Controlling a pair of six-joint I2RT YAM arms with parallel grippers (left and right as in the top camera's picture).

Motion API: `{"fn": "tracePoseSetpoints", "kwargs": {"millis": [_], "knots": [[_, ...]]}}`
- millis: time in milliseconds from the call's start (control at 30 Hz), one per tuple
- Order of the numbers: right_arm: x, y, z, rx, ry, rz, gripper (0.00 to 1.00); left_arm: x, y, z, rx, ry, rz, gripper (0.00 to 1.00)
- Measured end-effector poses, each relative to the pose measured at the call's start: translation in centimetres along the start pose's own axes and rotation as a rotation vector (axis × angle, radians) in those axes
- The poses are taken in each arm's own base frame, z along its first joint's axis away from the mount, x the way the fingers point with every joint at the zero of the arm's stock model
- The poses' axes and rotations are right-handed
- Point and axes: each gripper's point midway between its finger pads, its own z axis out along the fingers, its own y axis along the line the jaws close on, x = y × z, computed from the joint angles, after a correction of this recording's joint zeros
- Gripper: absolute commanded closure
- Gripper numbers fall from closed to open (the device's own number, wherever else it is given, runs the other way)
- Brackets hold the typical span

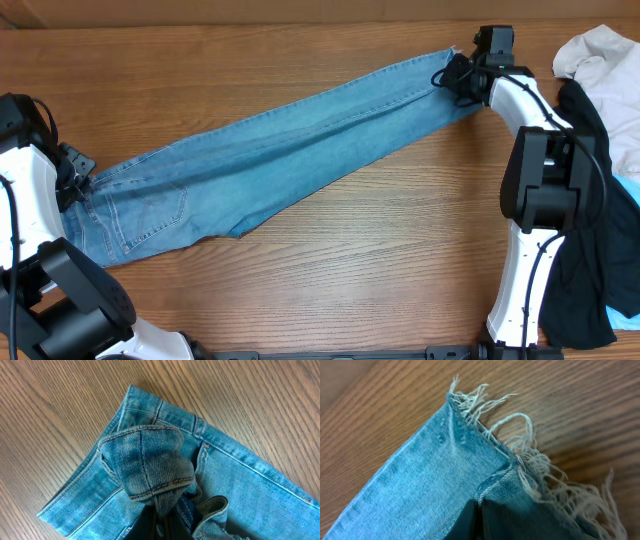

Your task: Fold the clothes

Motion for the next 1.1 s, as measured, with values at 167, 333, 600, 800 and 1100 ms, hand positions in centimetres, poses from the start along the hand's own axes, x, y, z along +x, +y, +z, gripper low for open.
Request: {"fn": "tracePoseSetpoints", "kwargs": {"millis": [167, 333, 600, 800, 1100], "knots": [[-1.5, 0.9, -1.5, 0.011, -0.003, -0.001, 0.96, 0.0, 0.0, 0.0, -0.001, -0.001, 0.000, 0.96], [-4.7, 3.5, -4.0, -0.032, -0.072, -0.019, 0.96, 0.0, 0.0, 0.0, -0.001, 0.000, 0.000, 0.96], [-5.7, 4.2, -5.1, -0.041, -0.102, -0.024, 0.96, 0.0, 0.0, 0.0, -0.001, 0.000, 0.000, 0.96], [-5.5, 3.9, -5.1, -0.031, -0.091, -0.022, 0.96, 0.0, 0.0, 0.0, -0.001, 0.001, 0.000, 0.96], [-7.8, 5.5, -7.9, -0.062, -0.174, -0.035, 0.96, 0.1, 0.0, 0.0, 0.002, 0.003, 0.000, 0.96]]}}
